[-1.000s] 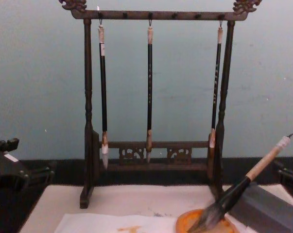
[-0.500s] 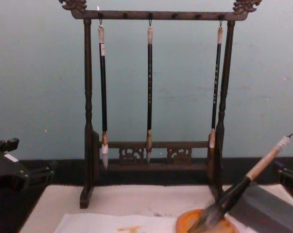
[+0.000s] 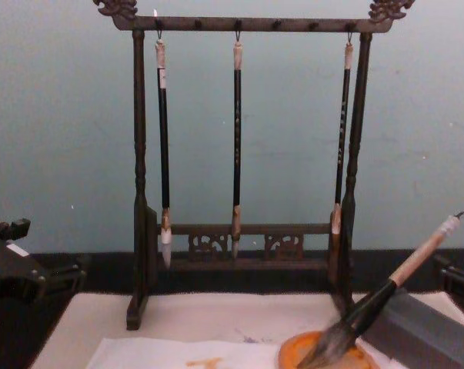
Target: Pick up the brush from the inkstone, write on the paper, then place the brush back to its original position.
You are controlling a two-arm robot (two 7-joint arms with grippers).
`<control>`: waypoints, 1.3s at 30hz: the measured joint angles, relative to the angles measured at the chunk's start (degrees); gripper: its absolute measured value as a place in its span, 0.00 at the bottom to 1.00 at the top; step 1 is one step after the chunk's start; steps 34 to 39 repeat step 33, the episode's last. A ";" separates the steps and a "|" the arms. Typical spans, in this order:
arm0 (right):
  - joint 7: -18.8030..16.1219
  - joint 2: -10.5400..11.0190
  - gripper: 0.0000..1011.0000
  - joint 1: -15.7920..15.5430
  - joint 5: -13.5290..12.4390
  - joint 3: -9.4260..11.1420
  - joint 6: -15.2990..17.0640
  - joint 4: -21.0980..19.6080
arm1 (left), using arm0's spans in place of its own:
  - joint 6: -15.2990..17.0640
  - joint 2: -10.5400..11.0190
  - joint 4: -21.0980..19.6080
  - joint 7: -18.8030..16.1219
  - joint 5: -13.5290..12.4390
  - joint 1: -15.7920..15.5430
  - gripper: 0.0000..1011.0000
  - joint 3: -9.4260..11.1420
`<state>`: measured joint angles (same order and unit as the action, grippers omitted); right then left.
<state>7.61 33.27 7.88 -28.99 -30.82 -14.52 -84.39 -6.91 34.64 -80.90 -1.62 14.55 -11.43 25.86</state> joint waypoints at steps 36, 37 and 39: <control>0.00 0.00 0.99 0.00 0.00 0.00 0.00 0.00 | 0.00 0.00 0.00 0.00 0.00 0.00 1.00 0.00; 0.00 0.00 0.99 0.00 0.00 0.00 0.00 0.00 | 0.00 0.00 0.00 0.00 0.00 0.00 1.00 0.00; 0.00 0.00 0.99 0.00 0.00 0.00 0.00 0.00 | 0.00 0.00 0.00 0.00 0.00 0.00 1.00 0.00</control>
